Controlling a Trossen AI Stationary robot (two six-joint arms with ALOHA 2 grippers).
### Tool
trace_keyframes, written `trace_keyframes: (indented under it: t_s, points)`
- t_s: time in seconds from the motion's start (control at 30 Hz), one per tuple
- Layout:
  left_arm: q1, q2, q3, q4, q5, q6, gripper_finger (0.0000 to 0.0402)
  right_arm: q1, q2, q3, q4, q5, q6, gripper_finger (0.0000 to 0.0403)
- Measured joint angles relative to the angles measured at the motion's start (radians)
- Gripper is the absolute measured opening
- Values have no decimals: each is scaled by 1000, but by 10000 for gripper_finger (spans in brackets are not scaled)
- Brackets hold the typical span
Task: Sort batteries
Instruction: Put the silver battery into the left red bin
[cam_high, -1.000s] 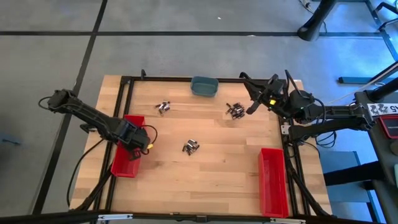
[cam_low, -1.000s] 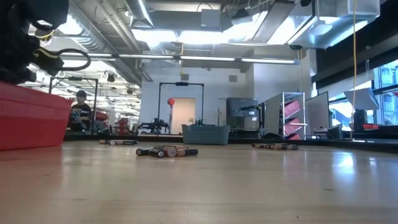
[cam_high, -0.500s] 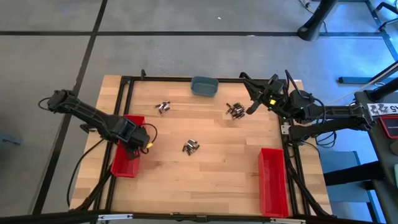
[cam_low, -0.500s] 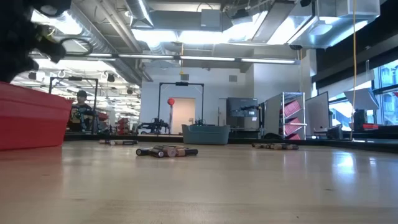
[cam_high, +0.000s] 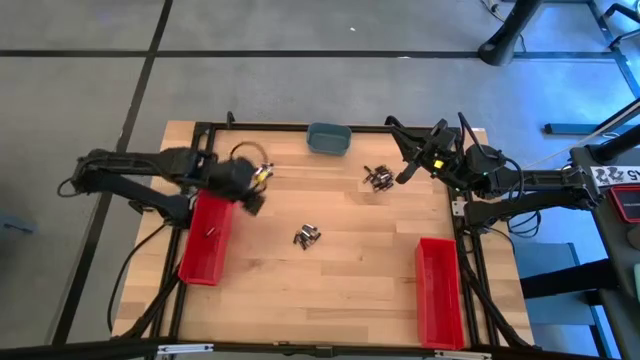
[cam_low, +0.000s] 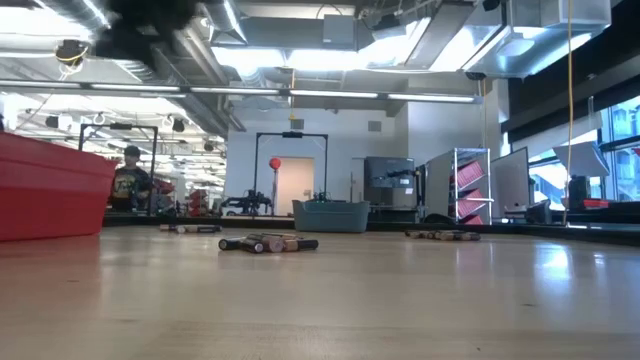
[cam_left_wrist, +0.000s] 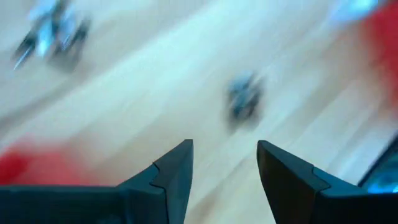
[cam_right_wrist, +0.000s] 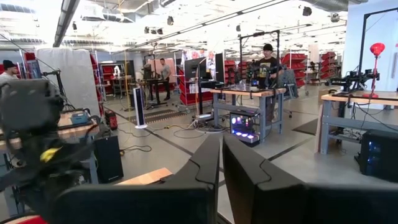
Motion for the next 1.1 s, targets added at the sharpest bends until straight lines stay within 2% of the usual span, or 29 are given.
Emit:
trace_keyframes:
  t_s: [0.1, 0.2, 0.3, 0.4, 0.53, 0.7, 1.1]
  points:
    - [70, 76, -1, 202, 32, 193, 168, 0, 0, 0, 0, 0, 0, 24]
    - [97, 182, -1, 362, 67, 488, 168, 0, 0, 0, 0, 0, 0, 24]
    - [95, 301, -2, 450, 93, 807, 168, 0, 0, 0, 0, 0, 3, 24]
    - [93, 420, -2, 524, 161, 998, 169, 1, -4, 0, -2, -18, 48, 24]
    - [96, 562, -3, 600, 269, 1096, 169, 1, -11, 0, -4, -77, 121, 24]
    - [97, 688, -3, 656, 282, 1150, 169, 1, -24, 0, -7, -140, 209, 24]
    - [100, 755, -3, 655, 311, 1312, 169, 1, -32, 0, -8, -158, 268, 24]
